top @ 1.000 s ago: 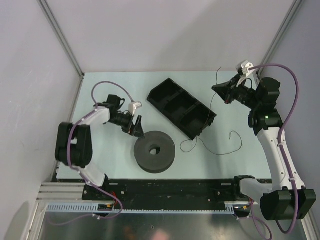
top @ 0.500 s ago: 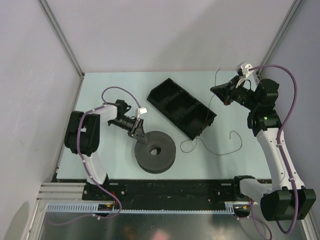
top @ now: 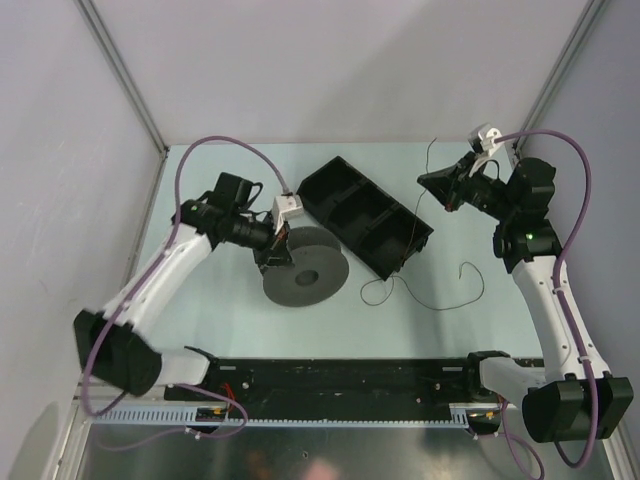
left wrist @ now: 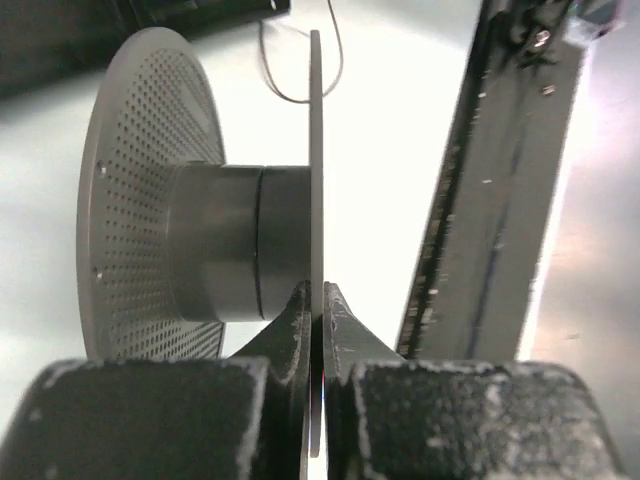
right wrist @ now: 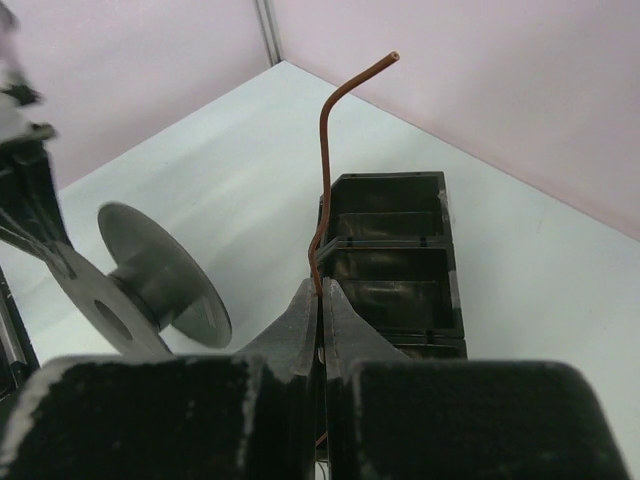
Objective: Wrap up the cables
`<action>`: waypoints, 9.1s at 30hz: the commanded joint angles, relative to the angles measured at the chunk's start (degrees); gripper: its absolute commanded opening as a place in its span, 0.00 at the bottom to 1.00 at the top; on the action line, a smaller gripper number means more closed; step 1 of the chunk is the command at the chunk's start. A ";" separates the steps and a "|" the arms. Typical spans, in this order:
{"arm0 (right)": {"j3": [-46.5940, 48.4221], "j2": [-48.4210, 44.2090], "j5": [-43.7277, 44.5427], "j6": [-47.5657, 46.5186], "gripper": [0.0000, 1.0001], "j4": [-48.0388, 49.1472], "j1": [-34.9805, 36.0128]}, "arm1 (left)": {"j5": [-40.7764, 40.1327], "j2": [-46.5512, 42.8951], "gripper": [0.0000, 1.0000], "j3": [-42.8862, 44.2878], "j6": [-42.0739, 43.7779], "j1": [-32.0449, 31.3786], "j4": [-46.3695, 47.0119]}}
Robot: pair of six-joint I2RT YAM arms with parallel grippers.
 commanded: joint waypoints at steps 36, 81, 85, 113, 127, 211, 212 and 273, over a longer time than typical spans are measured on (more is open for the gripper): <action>0.07 -1.59 2.08 -14.56 0.00 -8.75 11.57 | -24.22 -7.36 0.49 -0.71 19.54 -16.07 1.90; 0.06 -9.42 1.85 -13.73 0.00 -6.62 24.73 | -3.59 -18.90 0.78 0.40 -49.36 -9.75 66.06; 0.08 -9.45 3.50 -9.40 0.00 -2.95 26.67 | -5.82 -18.91 0.73 -4.58 -53.85 -13.78 74.36; 0.08 -6.59 4.39 -4.38 0.00 0.85 31.50 | -10.83 -12.04 0.49 -7.74 -58.91 -22.35 85.04; 0.05 -6.91 4.75 -5.75 0.00 -0.58 31.90 | -11.38 -12.17 0.25 -9.38 -58.89 -22.69 85.04; -4.29 -8.72 16.38 -25.04 0.35 -3.61 38.66 | -4.26 -16.85 0.00 -4.30 -55.61 -21.88 65.18; -4.39 -8.80 17.26 -25.78 0.24 -3.53 38.92 | -4.39 -16.88 0.00 -4.23 -55.38 -21.74 64.03; -0.97 -9.68 23.40 -64.19 0.23 -27.64 51.51 | 3.73 -4.96 0.00 3.27 -41.00 -24.18 24.76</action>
